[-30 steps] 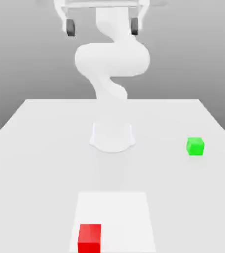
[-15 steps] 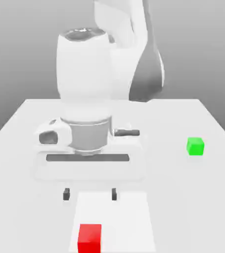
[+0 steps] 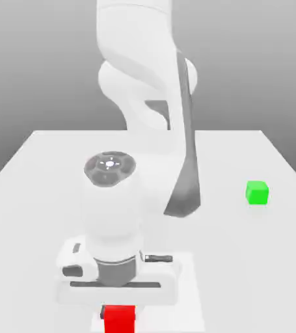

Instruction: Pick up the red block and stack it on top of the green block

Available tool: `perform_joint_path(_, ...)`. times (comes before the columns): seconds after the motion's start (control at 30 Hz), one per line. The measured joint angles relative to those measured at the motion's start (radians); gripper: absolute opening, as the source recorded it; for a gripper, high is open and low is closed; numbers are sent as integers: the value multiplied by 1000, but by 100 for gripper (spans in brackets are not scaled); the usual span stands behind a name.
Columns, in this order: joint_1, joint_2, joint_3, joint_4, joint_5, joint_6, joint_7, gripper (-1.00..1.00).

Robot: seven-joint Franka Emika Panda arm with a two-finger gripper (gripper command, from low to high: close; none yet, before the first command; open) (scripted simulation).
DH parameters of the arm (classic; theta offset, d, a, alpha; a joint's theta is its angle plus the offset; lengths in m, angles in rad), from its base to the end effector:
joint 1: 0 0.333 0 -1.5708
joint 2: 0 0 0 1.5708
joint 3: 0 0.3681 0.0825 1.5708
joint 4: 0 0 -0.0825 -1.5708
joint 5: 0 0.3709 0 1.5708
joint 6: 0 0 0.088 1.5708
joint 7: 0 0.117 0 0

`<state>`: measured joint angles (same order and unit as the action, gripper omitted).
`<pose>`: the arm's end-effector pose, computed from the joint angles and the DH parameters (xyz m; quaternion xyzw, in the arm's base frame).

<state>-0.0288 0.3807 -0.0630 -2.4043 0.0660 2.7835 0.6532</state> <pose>0.5056 -0.0499 0.2086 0.9206 -0.3905 0.0000 0.0001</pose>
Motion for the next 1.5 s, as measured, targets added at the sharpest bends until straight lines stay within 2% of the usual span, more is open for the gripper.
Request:
perform_joint_path(0.13,11,-127,3,-25,-14,-102,-1,-100)
perform_joint_path(0.33,83,-257,178,-100,102,-144,-242,-100)
perform_joint_path(0.6,332,-418,331,-207,269,-179,-594,-100)
perform_joint_path(0.87,550,-561,437,-320,356,-195,-890,-100)
perform_joint_path(1.1,748,-655,538,-426,373,-185,-1108,-100)
perform_joint_path(1.33,915,-710,635,-536,328,-150,-1285,-100)
perform_joint_path(1.5,865,-670,686,-543,239,-113,-1251,-100)
